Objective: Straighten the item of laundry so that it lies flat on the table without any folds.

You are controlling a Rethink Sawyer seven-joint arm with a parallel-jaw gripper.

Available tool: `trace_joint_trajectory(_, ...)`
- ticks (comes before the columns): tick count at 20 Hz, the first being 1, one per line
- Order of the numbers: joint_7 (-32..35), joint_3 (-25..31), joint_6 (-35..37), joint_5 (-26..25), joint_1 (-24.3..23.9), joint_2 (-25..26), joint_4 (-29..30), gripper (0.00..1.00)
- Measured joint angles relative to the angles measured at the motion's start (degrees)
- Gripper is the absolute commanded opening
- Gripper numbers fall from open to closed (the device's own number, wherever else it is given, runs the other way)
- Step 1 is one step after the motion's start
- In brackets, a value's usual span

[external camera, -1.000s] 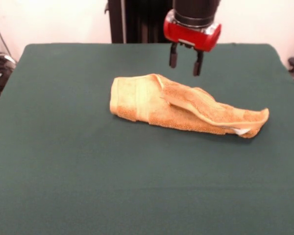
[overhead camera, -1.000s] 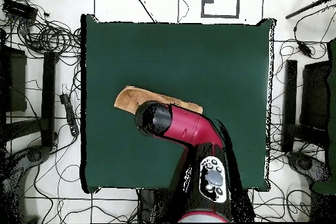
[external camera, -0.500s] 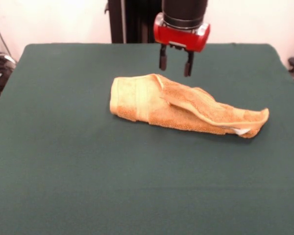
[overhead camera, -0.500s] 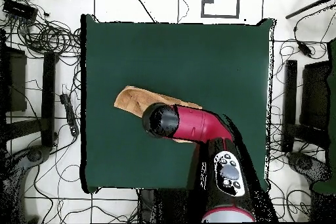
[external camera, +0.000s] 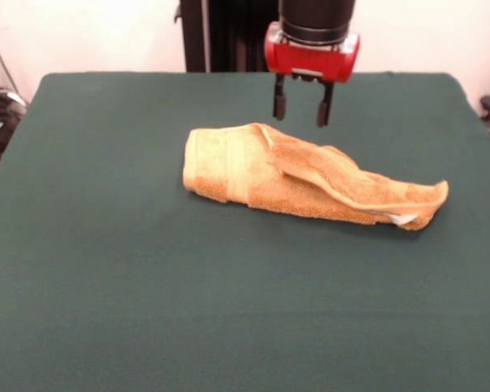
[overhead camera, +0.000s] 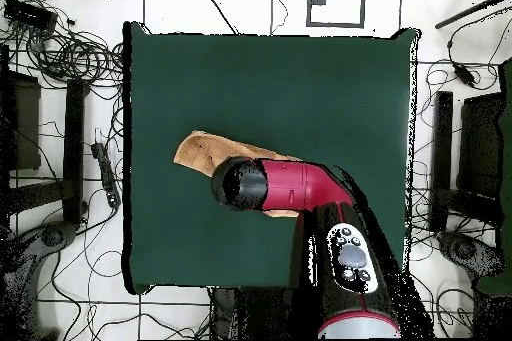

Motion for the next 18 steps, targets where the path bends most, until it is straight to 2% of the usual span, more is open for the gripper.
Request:
trace_joint_trajectory(7,0.00,3.44,-0.01,-3.94,-1.55,-0.09,0.12,1.00)
trace_joint_trajectory(18,0.00,8.76,0.00,-13.15,-5.04,-0.10,0.51,1.00)
